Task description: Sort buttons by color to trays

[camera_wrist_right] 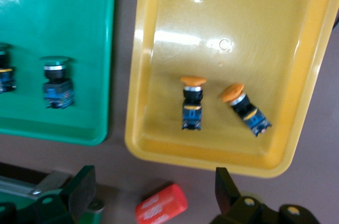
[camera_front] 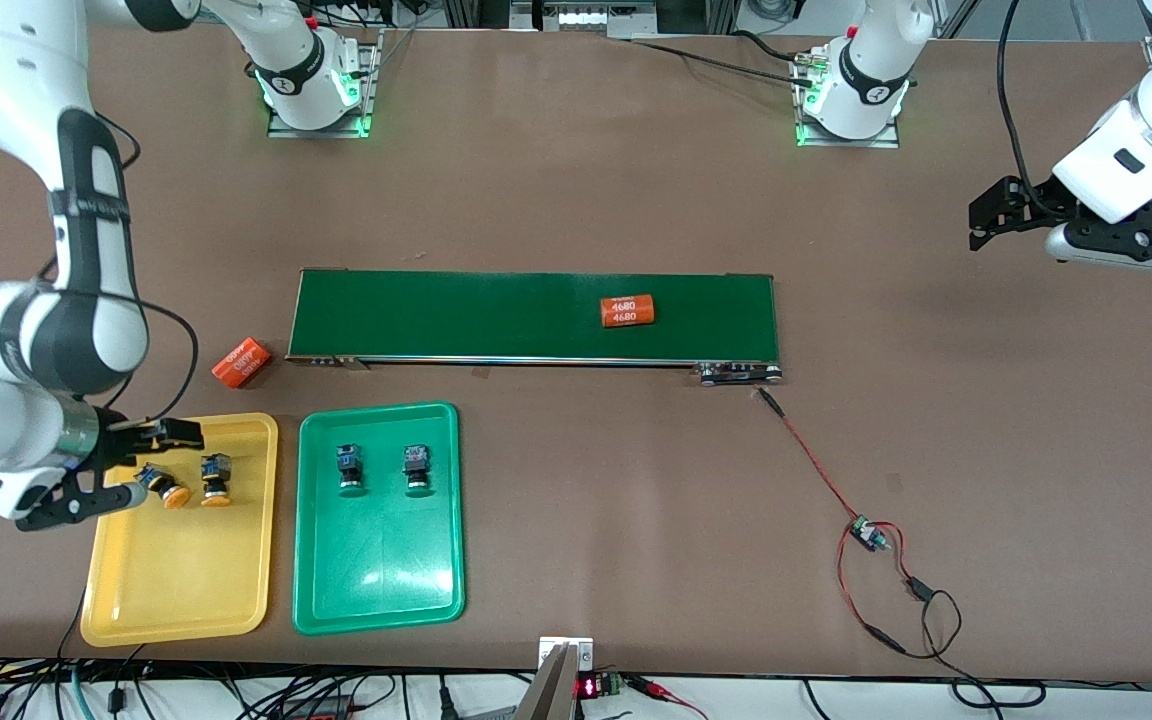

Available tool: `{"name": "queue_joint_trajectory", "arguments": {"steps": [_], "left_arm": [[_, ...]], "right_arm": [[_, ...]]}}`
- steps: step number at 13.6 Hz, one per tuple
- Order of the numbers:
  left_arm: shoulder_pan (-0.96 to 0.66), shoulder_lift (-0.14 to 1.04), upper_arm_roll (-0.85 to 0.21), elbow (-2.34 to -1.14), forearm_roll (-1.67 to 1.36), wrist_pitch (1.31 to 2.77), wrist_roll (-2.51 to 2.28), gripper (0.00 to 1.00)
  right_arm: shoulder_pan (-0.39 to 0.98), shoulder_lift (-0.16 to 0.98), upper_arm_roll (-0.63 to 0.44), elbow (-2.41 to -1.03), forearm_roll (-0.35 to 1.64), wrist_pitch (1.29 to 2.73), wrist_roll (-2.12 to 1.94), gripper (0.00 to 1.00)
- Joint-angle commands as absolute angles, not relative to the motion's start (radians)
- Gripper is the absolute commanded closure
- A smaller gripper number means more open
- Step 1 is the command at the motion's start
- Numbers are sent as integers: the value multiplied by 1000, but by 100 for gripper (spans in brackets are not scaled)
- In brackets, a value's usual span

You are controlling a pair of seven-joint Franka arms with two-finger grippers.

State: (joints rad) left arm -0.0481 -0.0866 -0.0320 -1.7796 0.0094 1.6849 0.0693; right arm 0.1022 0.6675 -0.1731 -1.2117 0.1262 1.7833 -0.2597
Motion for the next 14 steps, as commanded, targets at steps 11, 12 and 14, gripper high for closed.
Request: {"name": "queue_joint_trajectory", "arguments": {"steps": [11, 12, 14], "left_arm": [[-37, -83, -51, -1759, 31, 1677, 67, 0], [-37, -83, -49, -1759, 31, 1677, 67, 0], [-35, -83, -51, -1759, 31, 1675, 67, 0]], "right_arm": [[85, 373, -167, -1176, -21, 1373, -29, 0], [57, 336, -164, -1254, -11, 1411, -28, 0], [51, 261, -163, -1382, -6, 1520, -29, 0]]}}
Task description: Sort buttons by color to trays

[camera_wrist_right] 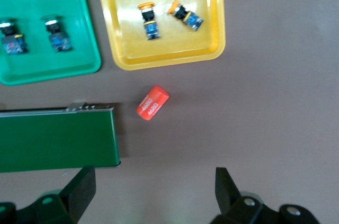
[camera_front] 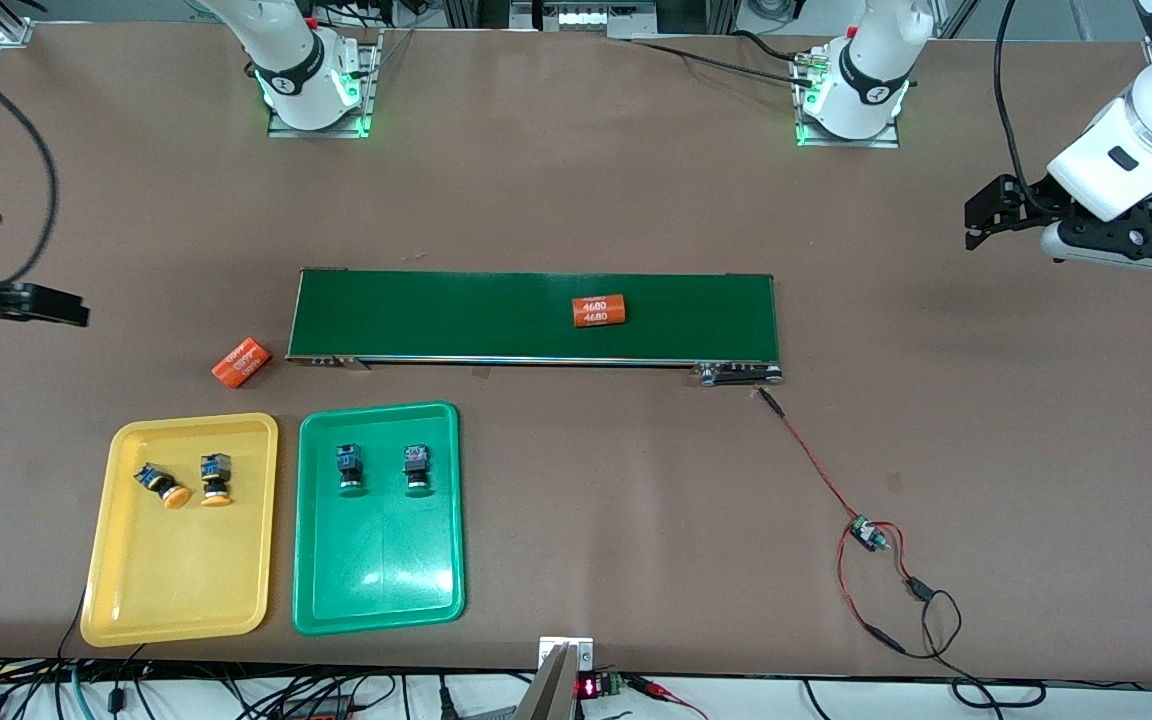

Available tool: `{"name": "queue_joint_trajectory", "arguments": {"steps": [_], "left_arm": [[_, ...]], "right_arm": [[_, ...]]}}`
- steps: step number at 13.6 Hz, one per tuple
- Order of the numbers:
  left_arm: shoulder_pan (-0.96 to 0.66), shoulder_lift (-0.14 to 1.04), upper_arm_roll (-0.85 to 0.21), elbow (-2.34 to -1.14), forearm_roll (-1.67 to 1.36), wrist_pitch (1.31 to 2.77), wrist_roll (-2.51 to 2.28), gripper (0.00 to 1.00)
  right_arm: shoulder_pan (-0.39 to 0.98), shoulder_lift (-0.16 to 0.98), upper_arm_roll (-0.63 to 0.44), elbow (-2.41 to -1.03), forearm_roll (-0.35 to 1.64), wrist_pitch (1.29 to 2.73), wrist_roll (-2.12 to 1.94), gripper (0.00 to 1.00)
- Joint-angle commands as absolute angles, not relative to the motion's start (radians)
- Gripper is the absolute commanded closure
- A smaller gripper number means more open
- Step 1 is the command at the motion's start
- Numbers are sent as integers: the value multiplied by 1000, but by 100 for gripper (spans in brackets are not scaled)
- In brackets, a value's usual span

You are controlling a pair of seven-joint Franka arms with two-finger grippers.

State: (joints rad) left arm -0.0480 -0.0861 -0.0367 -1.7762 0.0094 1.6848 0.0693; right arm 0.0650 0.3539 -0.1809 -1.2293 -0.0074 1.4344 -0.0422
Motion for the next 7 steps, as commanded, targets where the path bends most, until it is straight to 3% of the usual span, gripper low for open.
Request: {"name": "queue_joint_trajectory", "arguments": {"steps": [1, 5, 7], "left_arm": [[-37, -83, -51, -1759, 31, 1677, 67, 0], [-37, -83, -51, -1759, 31, 1675, 67, 0], [-37, -83, -49, -1759, 31, 1675, 67, 0]], "right_arm": [[55, 235, -164, -1411, -9, 1516, -29, 0], [71, 186, -164, -1478, -12, 1514, -26, 0], [69, 103, -164, -1605, -14, 1586, -28, 0]]}}
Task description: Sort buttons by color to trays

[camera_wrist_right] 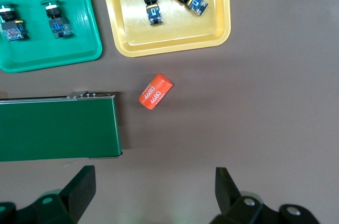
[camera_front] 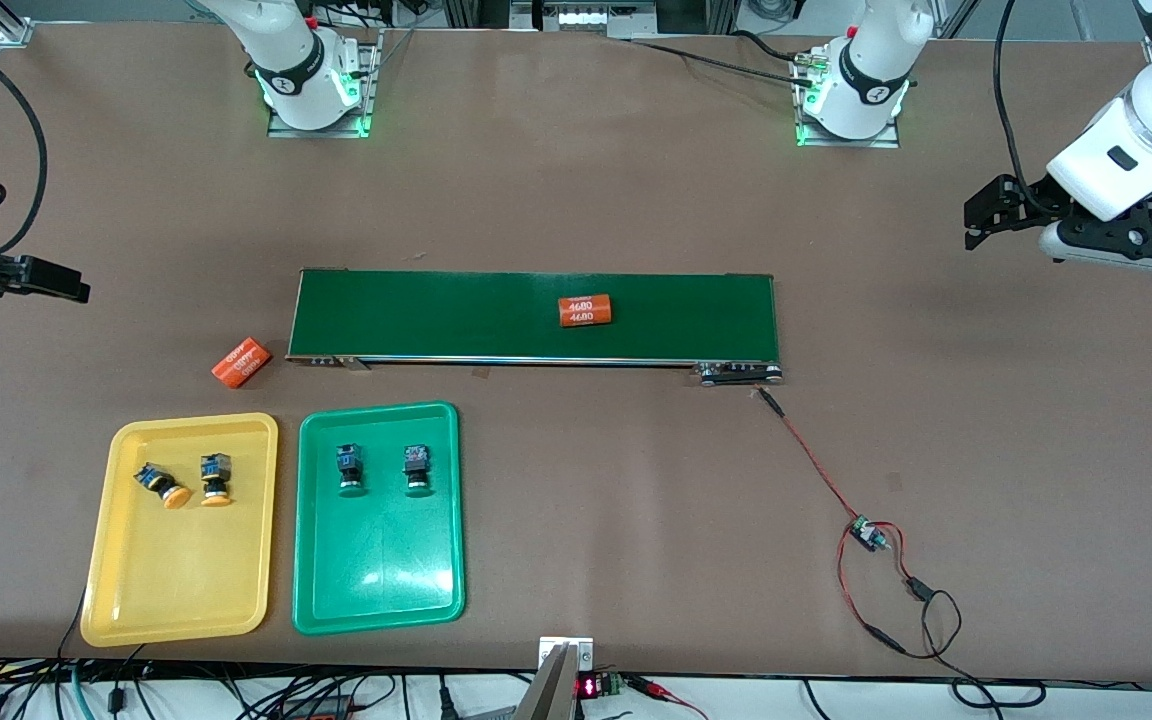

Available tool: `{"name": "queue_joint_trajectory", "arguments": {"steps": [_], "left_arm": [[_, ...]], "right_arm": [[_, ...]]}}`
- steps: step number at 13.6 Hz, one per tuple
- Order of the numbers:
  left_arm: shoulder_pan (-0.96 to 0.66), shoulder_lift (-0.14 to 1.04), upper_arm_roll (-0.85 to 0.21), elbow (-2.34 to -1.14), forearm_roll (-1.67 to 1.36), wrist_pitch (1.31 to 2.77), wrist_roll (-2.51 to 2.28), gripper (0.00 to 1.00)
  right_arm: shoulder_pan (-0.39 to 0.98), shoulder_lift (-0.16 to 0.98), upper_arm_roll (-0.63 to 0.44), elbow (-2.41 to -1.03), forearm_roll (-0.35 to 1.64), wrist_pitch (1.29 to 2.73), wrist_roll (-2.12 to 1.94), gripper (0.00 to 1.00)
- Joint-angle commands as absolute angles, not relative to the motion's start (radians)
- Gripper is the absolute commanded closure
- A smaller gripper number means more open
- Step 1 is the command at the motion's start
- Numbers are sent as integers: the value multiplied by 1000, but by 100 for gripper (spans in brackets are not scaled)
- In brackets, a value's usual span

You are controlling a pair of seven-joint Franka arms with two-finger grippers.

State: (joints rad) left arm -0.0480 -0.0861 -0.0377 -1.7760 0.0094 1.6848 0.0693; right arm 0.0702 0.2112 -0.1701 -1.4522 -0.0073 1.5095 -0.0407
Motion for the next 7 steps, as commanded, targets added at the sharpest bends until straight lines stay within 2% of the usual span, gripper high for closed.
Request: {"name": "queue_joint_trajectory", "arguments": {"steps": [1, 7], "left_arm": [[-37, -83, -51, -1759, 29, 1677, 67, 0], [-38, -78, -51, -1758, 31, 1675, 67, 0]], "right_arm": [[69, 66, -164, -1659, -15, 1633, -31, 0], [94, 60, -163, -1663, -38, 1648, -31, 0]]}}
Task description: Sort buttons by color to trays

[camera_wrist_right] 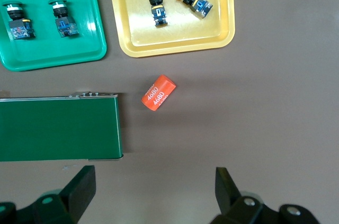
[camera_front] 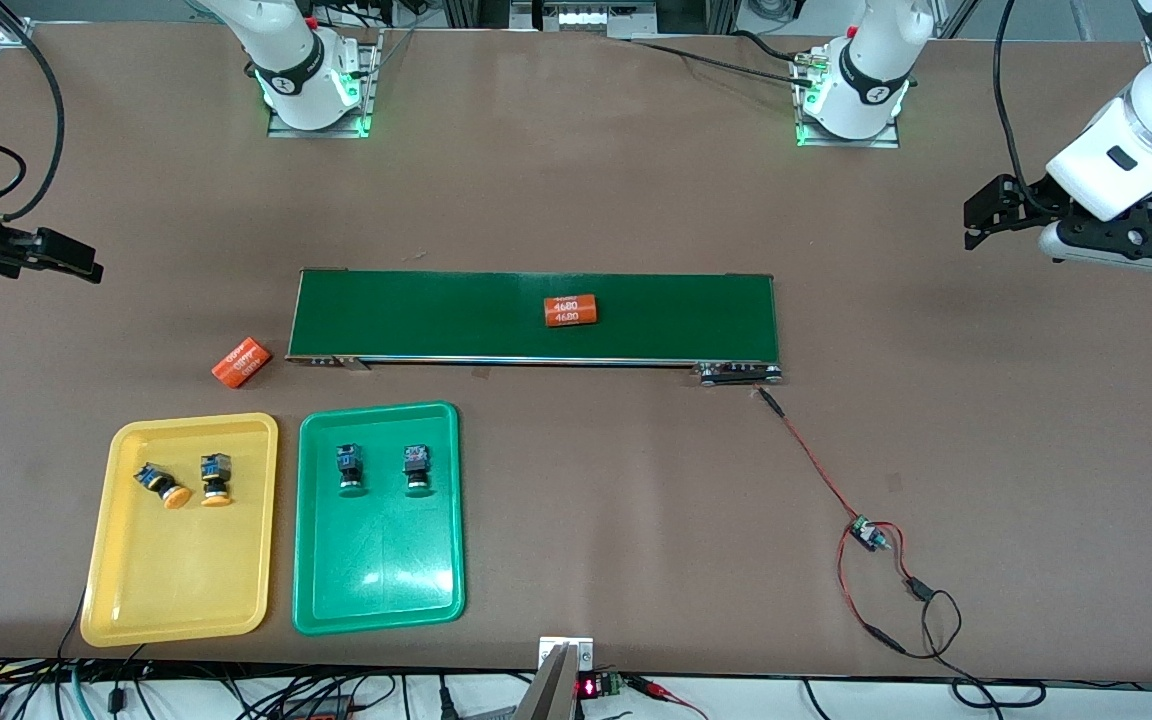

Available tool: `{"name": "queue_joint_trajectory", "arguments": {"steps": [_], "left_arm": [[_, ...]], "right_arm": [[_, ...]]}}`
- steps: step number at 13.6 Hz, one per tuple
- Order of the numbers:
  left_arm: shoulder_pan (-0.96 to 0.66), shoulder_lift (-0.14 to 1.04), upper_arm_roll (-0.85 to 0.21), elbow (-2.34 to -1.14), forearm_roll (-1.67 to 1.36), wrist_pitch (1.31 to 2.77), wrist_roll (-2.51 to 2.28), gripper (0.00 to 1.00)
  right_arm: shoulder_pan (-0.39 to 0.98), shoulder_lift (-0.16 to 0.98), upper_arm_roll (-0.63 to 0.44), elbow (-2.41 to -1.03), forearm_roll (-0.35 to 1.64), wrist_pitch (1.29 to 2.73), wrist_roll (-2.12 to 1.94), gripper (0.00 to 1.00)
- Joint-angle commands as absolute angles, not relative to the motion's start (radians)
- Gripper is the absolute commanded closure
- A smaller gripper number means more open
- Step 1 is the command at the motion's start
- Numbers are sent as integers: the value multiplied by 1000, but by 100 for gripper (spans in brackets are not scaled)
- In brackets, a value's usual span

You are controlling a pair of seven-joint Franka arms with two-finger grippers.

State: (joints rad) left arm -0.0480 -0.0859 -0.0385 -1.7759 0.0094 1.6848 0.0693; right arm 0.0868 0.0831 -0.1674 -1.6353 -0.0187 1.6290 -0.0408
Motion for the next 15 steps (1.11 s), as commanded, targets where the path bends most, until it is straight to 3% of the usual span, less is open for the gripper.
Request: {"name": "queue_joint_trajectory", "arguments": {"steps": [1, 4, 15], "left_arm": [[-38, -78, -51, -1758, 29, 1677, 67, 0], [-38, -78, -51, -1758, 29, 1675, 67, 0], [-37, -80, -80, -1743, 26, 1621, 48, 0]], "right_arm": [[94, 58, -163, -1660, -38, 1646, -31, 0], [81, 14, -175, -1628, -23, 1599, -28, 0], [77, 28, -164, -1609, -17, 1626, -29, 0]]}}
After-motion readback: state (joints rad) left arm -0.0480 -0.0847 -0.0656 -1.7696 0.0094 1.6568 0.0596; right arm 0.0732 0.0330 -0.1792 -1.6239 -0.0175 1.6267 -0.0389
